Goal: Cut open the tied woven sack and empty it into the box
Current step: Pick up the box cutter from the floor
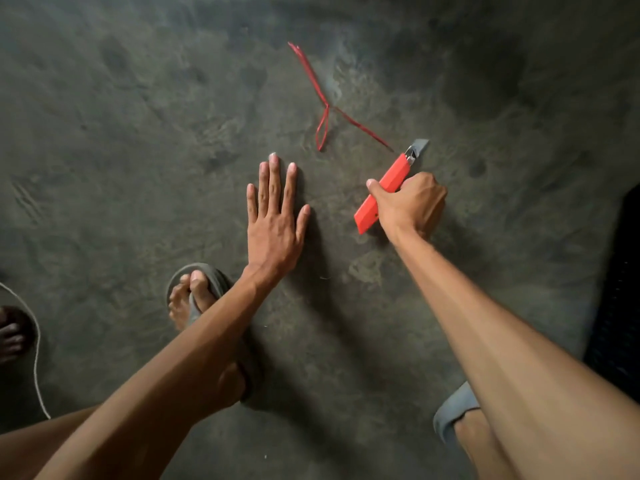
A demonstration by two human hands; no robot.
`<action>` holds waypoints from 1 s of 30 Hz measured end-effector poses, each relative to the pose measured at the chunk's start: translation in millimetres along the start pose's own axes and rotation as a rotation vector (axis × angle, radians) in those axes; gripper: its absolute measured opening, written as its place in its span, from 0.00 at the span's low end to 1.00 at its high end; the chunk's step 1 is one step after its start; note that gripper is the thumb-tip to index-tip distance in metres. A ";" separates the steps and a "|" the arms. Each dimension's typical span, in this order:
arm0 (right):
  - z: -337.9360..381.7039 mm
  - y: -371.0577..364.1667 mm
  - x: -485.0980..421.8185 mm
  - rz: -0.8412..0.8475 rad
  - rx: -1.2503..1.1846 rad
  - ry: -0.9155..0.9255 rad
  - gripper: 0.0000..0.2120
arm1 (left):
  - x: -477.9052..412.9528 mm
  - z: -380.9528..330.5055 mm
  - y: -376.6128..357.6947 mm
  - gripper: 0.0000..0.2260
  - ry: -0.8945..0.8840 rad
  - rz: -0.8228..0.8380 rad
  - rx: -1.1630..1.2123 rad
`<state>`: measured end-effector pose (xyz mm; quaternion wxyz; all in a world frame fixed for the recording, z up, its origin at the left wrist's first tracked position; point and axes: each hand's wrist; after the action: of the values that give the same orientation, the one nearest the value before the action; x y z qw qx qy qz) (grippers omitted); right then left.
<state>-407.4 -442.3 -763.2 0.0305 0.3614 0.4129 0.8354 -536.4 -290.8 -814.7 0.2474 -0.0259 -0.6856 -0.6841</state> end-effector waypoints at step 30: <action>332.2 443.1 396.8 0.089 -0.125 0.306 0.12 | 118.3 108.8 684.2 0.34 -0.127 -0.111 0.299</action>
<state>-381.1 -373.0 -85.9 -0.0471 0.2454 0.3436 0.9053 -417.2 -180.3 -130.9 0.1667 0.0059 -0.7945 -0.5839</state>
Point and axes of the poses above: each hand's wrist, its own x-axis away from the middle knuckle, its own y-axis out of the back of the hand, z = x × y, and after that the axes turned 13 degrees about -x, right-handed
